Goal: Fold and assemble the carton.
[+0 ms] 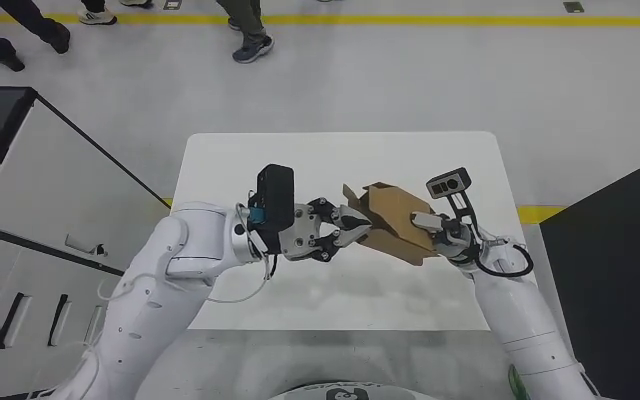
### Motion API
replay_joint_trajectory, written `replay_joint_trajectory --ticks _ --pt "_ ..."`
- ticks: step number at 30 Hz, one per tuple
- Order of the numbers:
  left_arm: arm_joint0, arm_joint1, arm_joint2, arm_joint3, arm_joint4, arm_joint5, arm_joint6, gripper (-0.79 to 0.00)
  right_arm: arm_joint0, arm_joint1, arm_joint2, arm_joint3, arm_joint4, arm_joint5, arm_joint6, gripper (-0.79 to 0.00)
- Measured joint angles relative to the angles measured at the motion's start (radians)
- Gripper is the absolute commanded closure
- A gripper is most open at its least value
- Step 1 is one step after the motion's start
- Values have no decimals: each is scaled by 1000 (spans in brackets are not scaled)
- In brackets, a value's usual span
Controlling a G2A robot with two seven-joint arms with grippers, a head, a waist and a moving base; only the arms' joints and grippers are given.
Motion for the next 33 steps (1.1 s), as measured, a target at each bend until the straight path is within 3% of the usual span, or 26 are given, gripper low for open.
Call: replay_joint_trajectory --ticks 17,27,29,33 --pt "-22 2 41 21 -32 -22 -11 0 7 -6 -2 24 5 28 -36 0" --pt "-23 2 6 19 25 12 38 0 14 -7 2 35 -7 26 -28 0" --pt "-23 3 6 19 29 8 40 -323 16 -8 3 37 -7 26 -30 0" --pt "-26 5 4 20 23 -6 31 -314 19 -9 4 41 -8 23 -34 0"
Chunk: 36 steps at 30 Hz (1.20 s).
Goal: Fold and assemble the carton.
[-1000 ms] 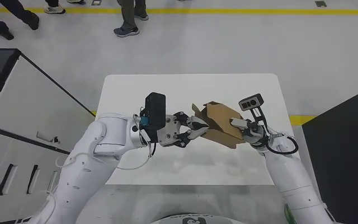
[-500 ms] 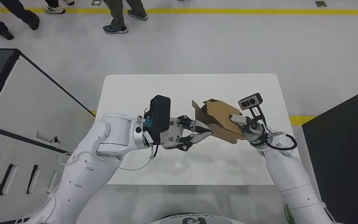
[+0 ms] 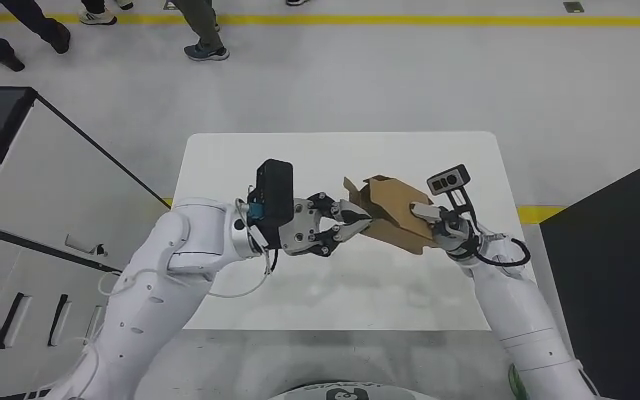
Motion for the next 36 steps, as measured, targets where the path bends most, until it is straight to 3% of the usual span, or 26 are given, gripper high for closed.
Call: replay_joint_trajectory --ticks 6,17,36 --pt "-1 4 -4 2 -9 4 -21 -292 6 -2 -7 2 -9 -4 -3 0" --pt "0 8 5 3 -15 -1 -47 -166 6 -6 -10 7 -12 -8 -8 0" --pt "-15 9 17 -2 21 28 -45 -219 1 -7 6 9 -16 -1 -6 0"
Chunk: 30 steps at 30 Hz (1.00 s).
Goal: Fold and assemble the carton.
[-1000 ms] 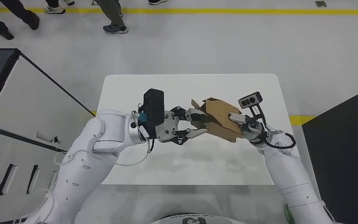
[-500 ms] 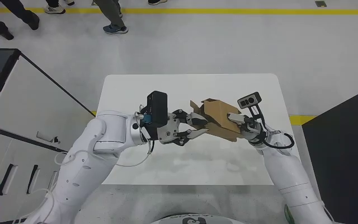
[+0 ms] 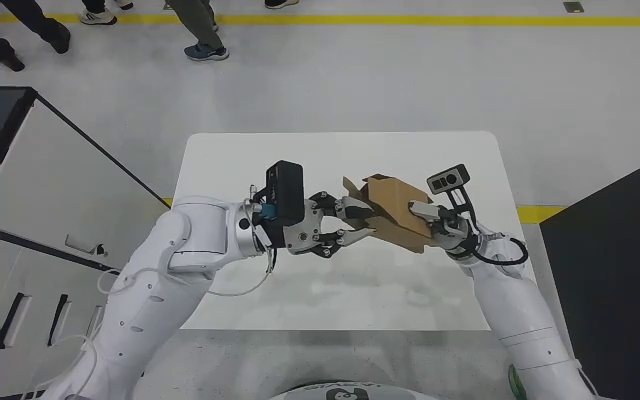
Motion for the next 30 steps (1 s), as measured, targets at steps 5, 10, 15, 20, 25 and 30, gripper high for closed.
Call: replay_joint_trajectory --ticks 5,10,15,20,25,30 --pt "0 1 4 -2 1 4 -5 -215 -3 0 2 -4 -2 1 0 0" --pt "1 2 6 -6 1 11 -10 -225 -9 -1 4 -10 -5 2 1 0" --pt "5 4 0 -15 7 19 -11 -212 -16 0 7 -15 -11 3 -3 0" --pt "12 6 -3 -19 12 24 -11 -209 -21 0 11 -19 -11 3 -5 0" --pt "17 8 -1 -22 12 20 -18 -200 -24 0 12 -25 -16 7 -6 0" --pt "16 9 1 -25 14 27 -22 -215 -26 0 12 -32 -20 10 -8 0"
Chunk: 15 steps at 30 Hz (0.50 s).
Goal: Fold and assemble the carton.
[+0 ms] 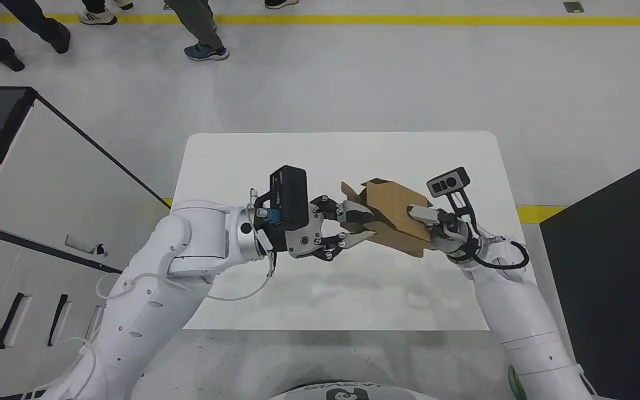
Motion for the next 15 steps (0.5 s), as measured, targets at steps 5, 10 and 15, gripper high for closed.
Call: replay_joint_trajectory --ticks 5,10,15 --pt "2 1 3 -4 1 1 -3 -215 -3 0 2 -4 -4 3 1 0" --pt "-3 2 18 -6 -6 -7 -17 -185 -7 0 2 -8 -5 14 -9 0" --pt "-7 2 28 -9 -14 -9 -27 -123 -11 0 3 -13 -1 29 -27 0"
